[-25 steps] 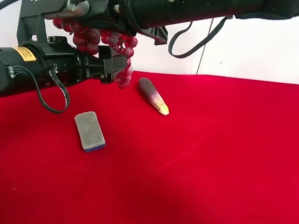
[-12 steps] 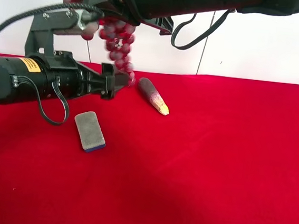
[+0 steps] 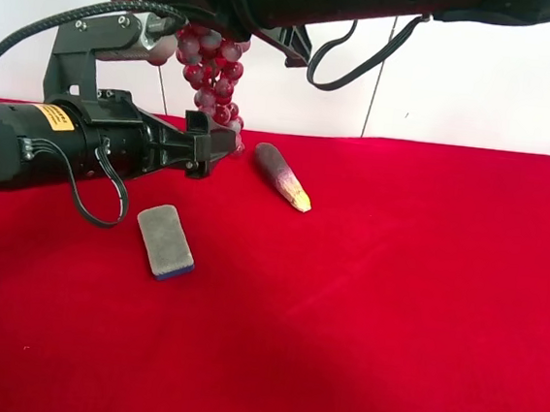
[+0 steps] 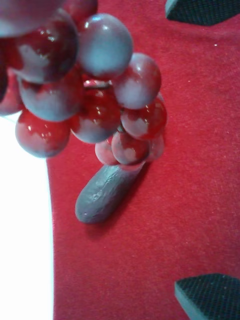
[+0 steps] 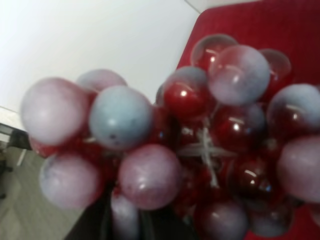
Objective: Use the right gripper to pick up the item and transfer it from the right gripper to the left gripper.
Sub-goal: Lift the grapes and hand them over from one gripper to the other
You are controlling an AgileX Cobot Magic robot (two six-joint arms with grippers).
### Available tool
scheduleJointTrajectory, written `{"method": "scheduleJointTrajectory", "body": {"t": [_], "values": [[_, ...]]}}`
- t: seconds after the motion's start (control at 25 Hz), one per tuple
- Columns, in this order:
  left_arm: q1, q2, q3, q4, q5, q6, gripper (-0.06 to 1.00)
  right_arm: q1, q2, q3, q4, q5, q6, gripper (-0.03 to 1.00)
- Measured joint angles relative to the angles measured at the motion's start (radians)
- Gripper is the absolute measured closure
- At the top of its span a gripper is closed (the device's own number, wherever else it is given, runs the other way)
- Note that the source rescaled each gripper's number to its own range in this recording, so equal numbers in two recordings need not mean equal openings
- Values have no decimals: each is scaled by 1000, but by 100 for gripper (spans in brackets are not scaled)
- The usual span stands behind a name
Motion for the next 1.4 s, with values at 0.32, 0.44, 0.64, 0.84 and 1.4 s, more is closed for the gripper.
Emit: {"method": "scheduleJointTrajectory", "body": {"t": [0.32, 0.44, 0.64, 0.84, 1.4], "values": [[0, 0, 4, 27, -53, -55, -6, 0, 0, 0, 133, 64, -52, 97], [0, 0, 4, 37, -70, -70, -6, 0, 0, -1, 205, 114, -102, 97], [0, 0, 5, 75, -116, -118, -6, 0, -2, -1, 265, 156, -155, 97], [0, 1, 6, 97, -137, -149, -6, 0, -8, -2, 244, 151, -168, 97], [0, 1, 7, 112, -221, -201, -6, 0, -8, -4, 303, 182, -168, 97]]}}
